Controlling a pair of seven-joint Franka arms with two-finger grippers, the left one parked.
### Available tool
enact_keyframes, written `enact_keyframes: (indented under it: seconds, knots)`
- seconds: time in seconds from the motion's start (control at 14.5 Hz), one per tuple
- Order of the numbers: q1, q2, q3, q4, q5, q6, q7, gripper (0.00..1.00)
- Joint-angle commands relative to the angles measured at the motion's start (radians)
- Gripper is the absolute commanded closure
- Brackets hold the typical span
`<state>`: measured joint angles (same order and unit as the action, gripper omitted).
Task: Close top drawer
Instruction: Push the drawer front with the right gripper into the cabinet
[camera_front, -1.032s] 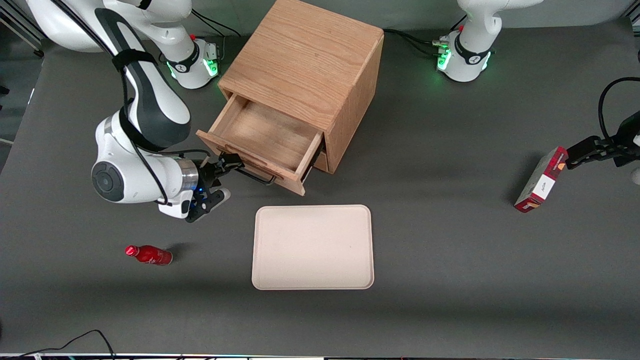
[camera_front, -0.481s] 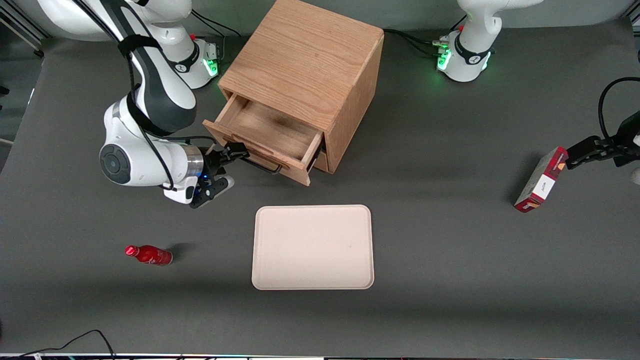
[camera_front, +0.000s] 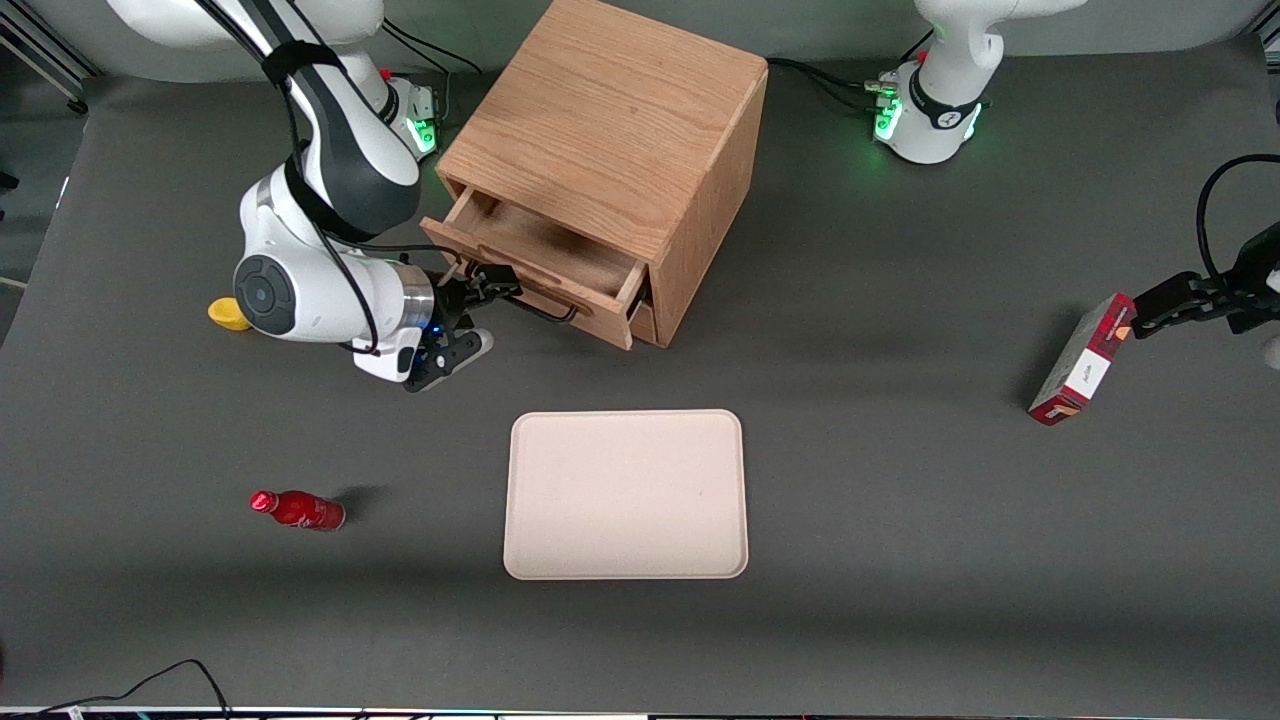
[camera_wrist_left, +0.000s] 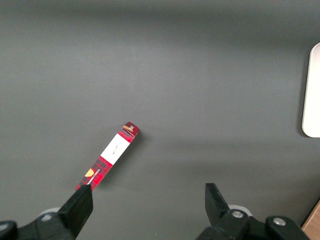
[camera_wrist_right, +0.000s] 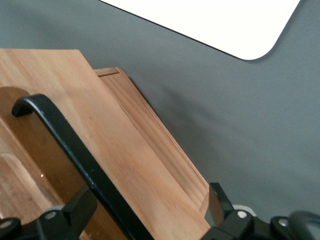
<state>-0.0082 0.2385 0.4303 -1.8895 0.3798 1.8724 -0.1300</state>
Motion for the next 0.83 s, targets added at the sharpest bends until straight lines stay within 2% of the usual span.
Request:
enact_keyframes:
  seconds: [0.0, 0.55, 0.76]
  knots:
    - [0.002, -0.060, 0.018, -0.077, 0.044, 0.040, 0.016, 0.00]
    - [0.002, -0.162, 0.045, -0.175, 0.129, 0.048, 0.016, 0.00]
    - [0.001, -0.189, 0.060, -0.200, 0.132, 0.051, 0.016, 0.00]
